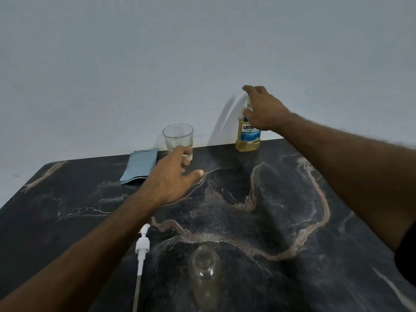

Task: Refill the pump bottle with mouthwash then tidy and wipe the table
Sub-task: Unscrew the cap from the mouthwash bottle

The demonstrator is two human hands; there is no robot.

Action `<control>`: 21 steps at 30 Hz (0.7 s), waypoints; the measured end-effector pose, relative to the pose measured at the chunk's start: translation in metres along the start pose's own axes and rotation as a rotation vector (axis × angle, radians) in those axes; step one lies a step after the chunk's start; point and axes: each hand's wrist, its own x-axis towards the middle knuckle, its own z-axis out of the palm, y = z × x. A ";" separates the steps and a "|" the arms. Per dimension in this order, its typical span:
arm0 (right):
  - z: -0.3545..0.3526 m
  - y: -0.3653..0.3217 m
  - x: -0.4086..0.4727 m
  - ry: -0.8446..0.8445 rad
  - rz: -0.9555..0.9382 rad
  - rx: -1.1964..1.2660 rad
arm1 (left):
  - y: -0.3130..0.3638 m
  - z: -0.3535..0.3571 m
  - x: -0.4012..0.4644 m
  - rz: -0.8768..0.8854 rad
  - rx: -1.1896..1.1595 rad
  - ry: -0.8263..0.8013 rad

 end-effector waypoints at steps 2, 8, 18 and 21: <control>0.001 -0.001 0.004 -0.004 0.019 -0.025 | -0.002 0.001 0.000 -0.003 -0.004 -0.007; -0.004 0.004 -0.005 0.069 0.043 -0.016 | 0.001 -0.001 -0.003 -0.010 -0.027 -0.025; -0.060 -0.017 -0.091 0.074 0.006 0.169 | 0.056 -0.050 -0.038 0.020 -0.145 0.054; -0.087 -0.028 -0.132 0.041 -0.014 0.184 | 0.083 -0.064 -0.064 0.073 -0.174 0.074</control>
